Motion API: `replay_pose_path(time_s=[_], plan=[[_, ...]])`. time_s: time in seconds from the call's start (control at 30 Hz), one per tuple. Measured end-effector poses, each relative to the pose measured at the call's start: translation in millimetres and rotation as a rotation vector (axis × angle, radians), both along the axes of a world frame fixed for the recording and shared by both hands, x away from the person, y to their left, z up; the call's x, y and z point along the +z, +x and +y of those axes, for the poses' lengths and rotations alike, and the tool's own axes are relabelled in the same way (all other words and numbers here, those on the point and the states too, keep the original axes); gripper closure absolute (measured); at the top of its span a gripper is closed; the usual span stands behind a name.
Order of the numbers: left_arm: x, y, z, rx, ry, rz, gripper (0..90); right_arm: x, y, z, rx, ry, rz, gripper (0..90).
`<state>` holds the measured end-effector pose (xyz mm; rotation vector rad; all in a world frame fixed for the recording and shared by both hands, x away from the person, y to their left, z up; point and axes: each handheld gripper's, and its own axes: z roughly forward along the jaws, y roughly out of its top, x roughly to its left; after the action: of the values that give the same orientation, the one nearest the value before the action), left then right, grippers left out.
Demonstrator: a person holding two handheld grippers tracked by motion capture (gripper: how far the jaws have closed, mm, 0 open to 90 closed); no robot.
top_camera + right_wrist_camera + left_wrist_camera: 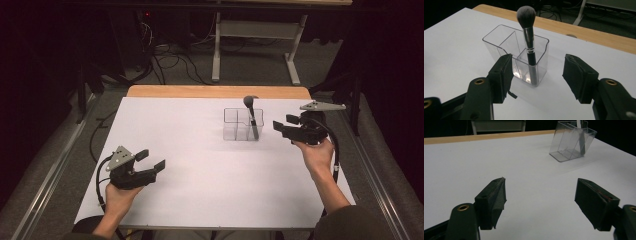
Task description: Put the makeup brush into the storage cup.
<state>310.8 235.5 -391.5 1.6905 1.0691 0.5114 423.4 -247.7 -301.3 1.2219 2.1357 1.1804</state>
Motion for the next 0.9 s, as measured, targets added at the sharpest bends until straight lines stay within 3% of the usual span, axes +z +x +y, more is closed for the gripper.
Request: replay_pose_path(time_s=[0.9], plan=[[-0.3,0.5,-0.8,-0.003,0.003,0.003,25.1,-7.3,-15.8,-14.4,0.002,0.034,-0.01,42.7]])
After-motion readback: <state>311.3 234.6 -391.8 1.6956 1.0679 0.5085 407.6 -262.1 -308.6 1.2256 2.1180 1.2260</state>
